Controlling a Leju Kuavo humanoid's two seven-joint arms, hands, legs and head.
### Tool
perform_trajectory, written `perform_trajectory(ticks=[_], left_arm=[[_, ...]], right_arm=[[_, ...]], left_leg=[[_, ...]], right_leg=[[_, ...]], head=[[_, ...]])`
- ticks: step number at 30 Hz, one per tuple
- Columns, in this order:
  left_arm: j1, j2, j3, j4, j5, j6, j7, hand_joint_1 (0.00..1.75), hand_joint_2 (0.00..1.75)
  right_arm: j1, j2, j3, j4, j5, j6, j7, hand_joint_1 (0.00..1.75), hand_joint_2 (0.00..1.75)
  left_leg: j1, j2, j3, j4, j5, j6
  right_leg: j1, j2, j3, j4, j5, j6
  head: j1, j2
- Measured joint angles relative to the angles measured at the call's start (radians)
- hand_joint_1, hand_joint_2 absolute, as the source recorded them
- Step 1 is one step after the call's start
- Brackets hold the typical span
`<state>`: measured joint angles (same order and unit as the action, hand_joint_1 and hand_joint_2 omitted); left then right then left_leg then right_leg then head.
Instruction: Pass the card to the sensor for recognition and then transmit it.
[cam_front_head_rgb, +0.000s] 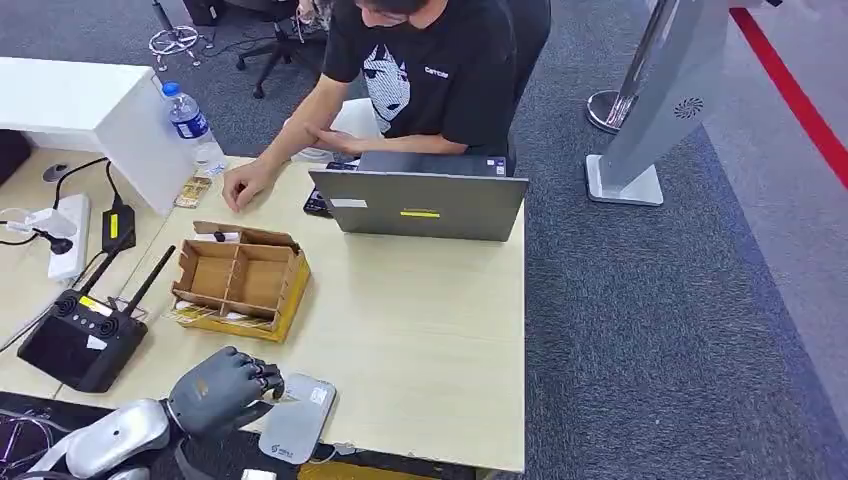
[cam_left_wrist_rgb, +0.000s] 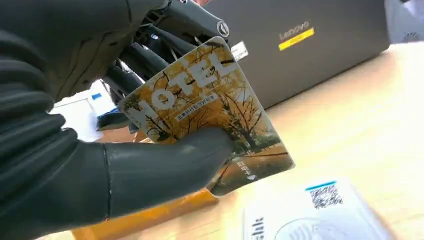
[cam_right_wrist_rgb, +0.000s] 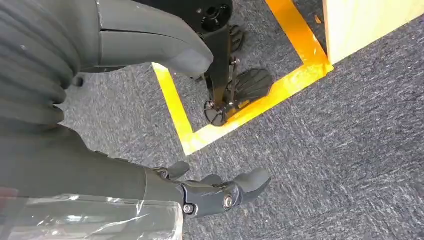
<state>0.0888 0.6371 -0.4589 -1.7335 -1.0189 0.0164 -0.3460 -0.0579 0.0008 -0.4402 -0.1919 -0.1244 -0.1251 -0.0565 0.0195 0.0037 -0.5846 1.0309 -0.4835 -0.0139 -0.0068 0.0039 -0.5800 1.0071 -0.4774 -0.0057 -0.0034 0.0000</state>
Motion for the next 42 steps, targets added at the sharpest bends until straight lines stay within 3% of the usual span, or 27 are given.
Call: perform_trajectory(ticks=[15, 23, 30, 34, 37, 42], left_arm=[[-0.040, -0.054, -0.053, 0.110, -0.086, 0.039, 0.043, 1.75, 1.75], [-0.086, -0.136, -0.065, 0.150, -0.155, 0.152, 0.076, 1.75, 1.75], [-0.139, -0.191, -0.058, 0.178, -0.166, 0.165, 0.097, 1.75, 1.75], [-0.186, -0.231, -0.007, 0.201, -0.176, 0.218, 0.115, 1.75, 1.75], [-0.240, -0.294, 0.075, 0.201, -0.171, 0.244, 0.137, 1.75, 1.75], [-0.341, -0.382, 0.259, 0.200, -0.182, 0.211, 0.128, 1.75, 1.75]], right_arm=[[-0.001, 0.000, -0.002, 0.000, 0.018, -0.002, -0.007, 0.00, 1.75], [-0.004, 0.004, -0.023, 0.000, 0.034, -0.013, -0.008, 0.00, 1.75], [-0.006, 0.005, -0.027, 0.000, 0.053, -0.011, -0.008, 0.00, 1.75], [-0.006, 0.006, -0.027, 0.000, 0.072, -0.010, -0.007, 0.00, 1.75], [-0.007, 0.006, -0.027, 0.000, 0.096, -0.008, -0.005, 0.00, 1.75], [-0.010, 0.007, -0.027, 0.000, 0.123, -0.005, 0.002, 0.00, 1.75]], left_leg=[[0.000, 0.000, 0.000, 0.000, 0.000, 0.000], [0.000, -0.001, 0.000, 0.000, 0.000, 0.000], [0.000, 0.000, 0.000, 0.001, 0.000, 0.000], [0.000, -0.001, 0.000, 0.001, 0.000, 0.000], [0.000, -0.001, 0.000, 0.001, 0.001, 0.000], [0.000, 0.000, 0.000, 0.001, 0.001, 0.000]], right_leg=[[0.000, 0.000, 0.000, 0.000, 0.000, 0.000], [0.000, -0.001, 0.000, 0.000, 0.000, 0.000], [0.000, -0.001, 0.000, 0.000, 0.000, 0.000], [0.000, -0.001, 0.000, 0.000, 0.000, 0.000], [0.000, -0.001, 0.000, 0.000, 0.001, 0.000], [0.000, 0.000, 0.000, 0.000, 0.002, -0.001]], head=[[0.000, 0.000], [0.000, 0.000], [0.000, 0.000], [0.000, 0.000], [0.001, 0.000], [0.000, 0.000]])
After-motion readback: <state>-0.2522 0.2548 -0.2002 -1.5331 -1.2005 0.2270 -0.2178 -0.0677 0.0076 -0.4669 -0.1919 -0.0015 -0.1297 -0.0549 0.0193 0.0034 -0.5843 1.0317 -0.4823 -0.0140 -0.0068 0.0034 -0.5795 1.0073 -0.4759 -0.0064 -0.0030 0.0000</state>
